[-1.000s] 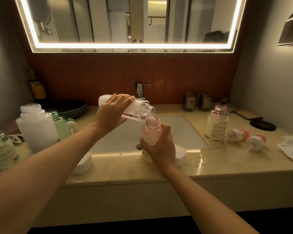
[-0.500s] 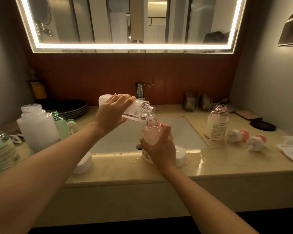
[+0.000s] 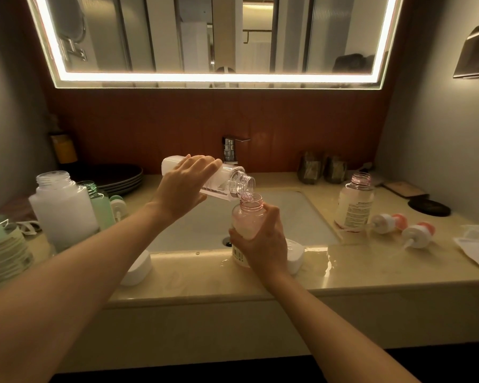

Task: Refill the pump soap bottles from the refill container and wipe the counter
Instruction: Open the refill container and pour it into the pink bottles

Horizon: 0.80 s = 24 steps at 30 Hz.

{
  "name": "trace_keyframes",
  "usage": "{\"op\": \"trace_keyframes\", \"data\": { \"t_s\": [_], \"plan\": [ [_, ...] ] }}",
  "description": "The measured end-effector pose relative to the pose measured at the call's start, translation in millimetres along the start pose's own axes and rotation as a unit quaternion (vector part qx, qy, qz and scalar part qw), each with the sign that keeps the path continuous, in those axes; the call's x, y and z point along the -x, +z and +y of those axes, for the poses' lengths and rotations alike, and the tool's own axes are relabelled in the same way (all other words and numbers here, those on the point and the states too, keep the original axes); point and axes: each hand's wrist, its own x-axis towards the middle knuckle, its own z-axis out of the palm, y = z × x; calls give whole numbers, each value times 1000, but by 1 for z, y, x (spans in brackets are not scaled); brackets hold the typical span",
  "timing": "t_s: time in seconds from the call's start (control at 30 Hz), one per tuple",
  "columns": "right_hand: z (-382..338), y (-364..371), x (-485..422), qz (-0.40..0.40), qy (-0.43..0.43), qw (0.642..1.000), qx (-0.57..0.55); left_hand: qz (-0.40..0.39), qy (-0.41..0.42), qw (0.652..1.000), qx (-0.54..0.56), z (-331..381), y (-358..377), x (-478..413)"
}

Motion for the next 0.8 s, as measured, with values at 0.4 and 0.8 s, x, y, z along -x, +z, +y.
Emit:
{"op": "trace_keyframes", "data": {
  "t_s": [0.4,0.8],
  "plan": [
    [1,1,0,2,-4,1000,-4,4,7,1000,-8,0,-2,0],
    [1,-1,1,-1,-7,1000,-4,10,10,1000,-9,1,-4,-1]
  ]
}}
